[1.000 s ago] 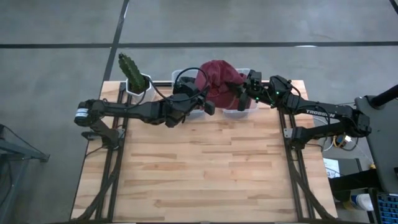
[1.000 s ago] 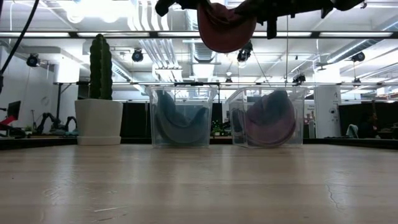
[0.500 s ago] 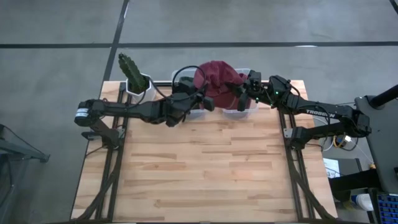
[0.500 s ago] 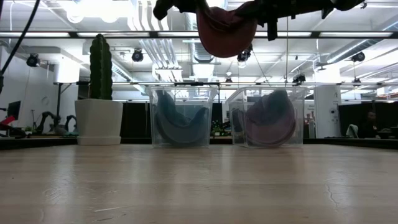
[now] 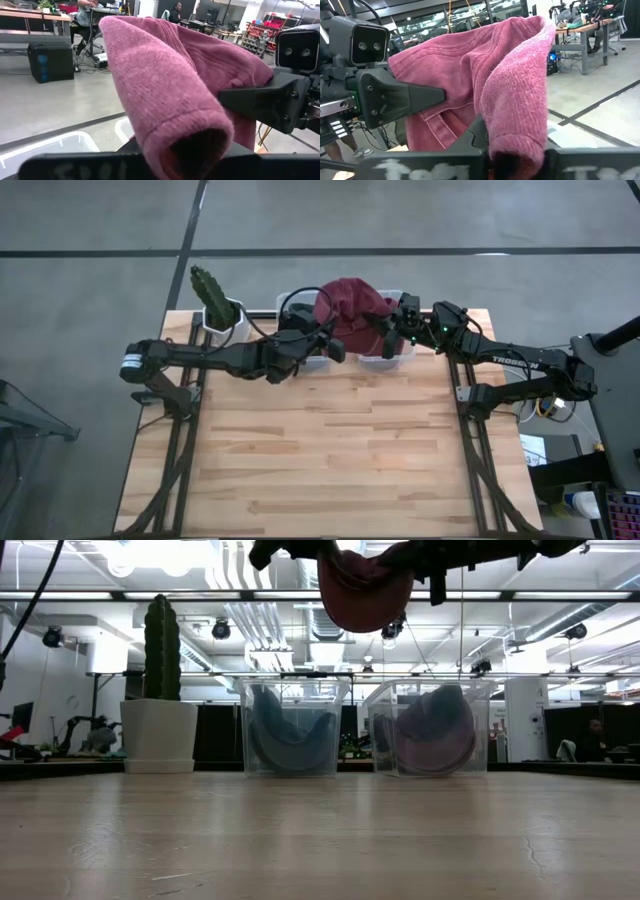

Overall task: Pick & Place hat
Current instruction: Put the maroon cap into the right transparent bin

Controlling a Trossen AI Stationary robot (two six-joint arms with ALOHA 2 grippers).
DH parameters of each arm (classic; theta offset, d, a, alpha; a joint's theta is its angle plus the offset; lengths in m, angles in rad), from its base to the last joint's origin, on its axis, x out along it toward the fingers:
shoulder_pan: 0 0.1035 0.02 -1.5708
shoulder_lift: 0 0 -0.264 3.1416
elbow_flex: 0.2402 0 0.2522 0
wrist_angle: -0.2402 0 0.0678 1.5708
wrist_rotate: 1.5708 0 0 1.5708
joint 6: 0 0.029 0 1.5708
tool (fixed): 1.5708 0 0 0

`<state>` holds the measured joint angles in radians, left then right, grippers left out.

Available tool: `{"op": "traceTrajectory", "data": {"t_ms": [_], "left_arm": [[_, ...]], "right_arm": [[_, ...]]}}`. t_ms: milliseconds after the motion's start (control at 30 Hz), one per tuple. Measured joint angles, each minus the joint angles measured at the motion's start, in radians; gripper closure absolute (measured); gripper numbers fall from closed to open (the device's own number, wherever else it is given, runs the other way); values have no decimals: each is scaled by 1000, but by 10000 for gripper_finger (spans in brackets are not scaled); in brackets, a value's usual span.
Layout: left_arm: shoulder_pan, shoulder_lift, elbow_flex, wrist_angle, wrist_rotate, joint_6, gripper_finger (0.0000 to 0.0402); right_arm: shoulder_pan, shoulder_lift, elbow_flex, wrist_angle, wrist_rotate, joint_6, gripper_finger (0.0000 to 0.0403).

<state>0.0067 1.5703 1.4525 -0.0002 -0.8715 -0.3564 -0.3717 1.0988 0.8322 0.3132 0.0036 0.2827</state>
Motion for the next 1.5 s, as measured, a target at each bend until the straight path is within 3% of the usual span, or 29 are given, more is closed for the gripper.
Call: {"op": "traceTrajectory", "data": {"t_ms": [467, 833, 1167, 1367, 1500], "left_arm": [[-2, -6, 0, -1, 15, 76, 213], [-43, -147, 0, -95, 15, 144, 209], [-48, -192, 0, -308, 14, 20, 209], [-49, -182, -2, -360, 14, -12, 209], [-49, -182, -2, -362, 14, -9, 209]], "right_arm": [[-7, 0, 0, -4, 42, 13, 392], [-119, -39, 0, -163, 131, 140, 392], [-288, -84, 0, -408, 121, 277, 392], [-351, -87, 0, -484, 51, 332, 392], [-356, -79, -3, -550, 58, 321, 390]]}}
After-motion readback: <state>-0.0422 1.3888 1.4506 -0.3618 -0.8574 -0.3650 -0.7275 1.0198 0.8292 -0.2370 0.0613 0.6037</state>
